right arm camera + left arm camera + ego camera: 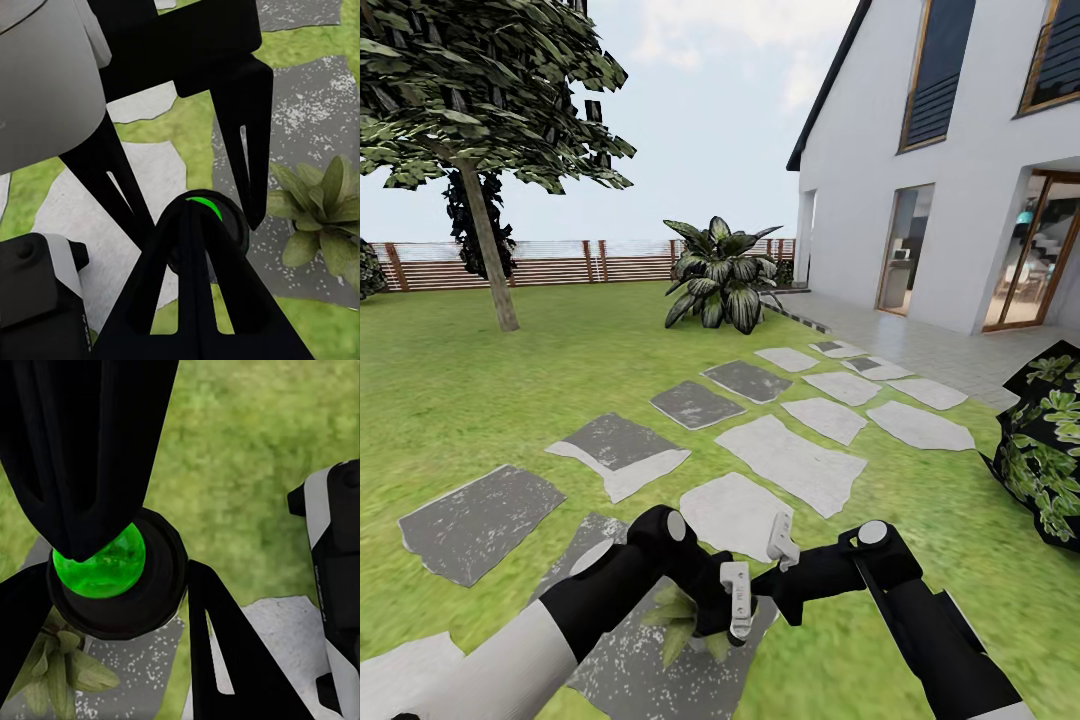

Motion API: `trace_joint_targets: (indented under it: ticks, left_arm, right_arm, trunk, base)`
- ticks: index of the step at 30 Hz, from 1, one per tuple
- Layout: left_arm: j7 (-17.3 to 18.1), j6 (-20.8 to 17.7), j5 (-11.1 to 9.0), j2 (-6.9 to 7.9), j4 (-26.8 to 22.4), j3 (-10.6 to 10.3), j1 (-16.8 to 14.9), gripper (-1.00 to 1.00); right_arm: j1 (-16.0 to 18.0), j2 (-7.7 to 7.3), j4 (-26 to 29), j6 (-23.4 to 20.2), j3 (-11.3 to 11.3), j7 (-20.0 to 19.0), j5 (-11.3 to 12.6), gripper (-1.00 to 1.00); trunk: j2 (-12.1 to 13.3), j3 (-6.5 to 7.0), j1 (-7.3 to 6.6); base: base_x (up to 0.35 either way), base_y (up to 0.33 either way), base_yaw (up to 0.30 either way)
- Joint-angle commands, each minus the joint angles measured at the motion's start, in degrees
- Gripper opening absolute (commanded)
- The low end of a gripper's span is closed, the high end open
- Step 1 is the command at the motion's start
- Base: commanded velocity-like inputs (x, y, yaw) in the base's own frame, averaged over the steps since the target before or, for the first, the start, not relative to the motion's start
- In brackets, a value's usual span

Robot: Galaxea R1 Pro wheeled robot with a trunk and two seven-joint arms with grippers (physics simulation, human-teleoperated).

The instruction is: Pick up the pesticide atomizer in the garden and spray insectifuge to fully cover both potted plants in the garden.

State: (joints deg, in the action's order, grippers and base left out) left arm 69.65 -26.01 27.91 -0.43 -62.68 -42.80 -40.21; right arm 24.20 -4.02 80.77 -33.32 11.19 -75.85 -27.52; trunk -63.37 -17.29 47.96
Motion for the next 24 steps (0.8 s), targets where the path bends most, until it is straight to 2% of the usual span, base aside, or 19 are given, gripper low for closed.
trace_joint_targets:
  ticks: [1,24]
  left_arm:
    - [0.3,-0.6,0.2,-0.01,-0.1,0.0,0.0,-1.0]
    - [0.1,0.2,0.1,0.42,1.0,0.4,0.2,-1.0]
  right_arm:
    - [0.1,-0.03,0.1,-0.5,0.1,-0.3,-0.2,-1.0]
    - [0.1,-0.11,0.2,-0.5,0.1,-0.3,-0.2,-1.0]
  trunk:
    - [-0.1,-0.08,0.01]
    - [-0.1,-0.08,0.01]
  base:
    - [0.0,0.0,0.0]
    - [0.0,0.0,0.0]
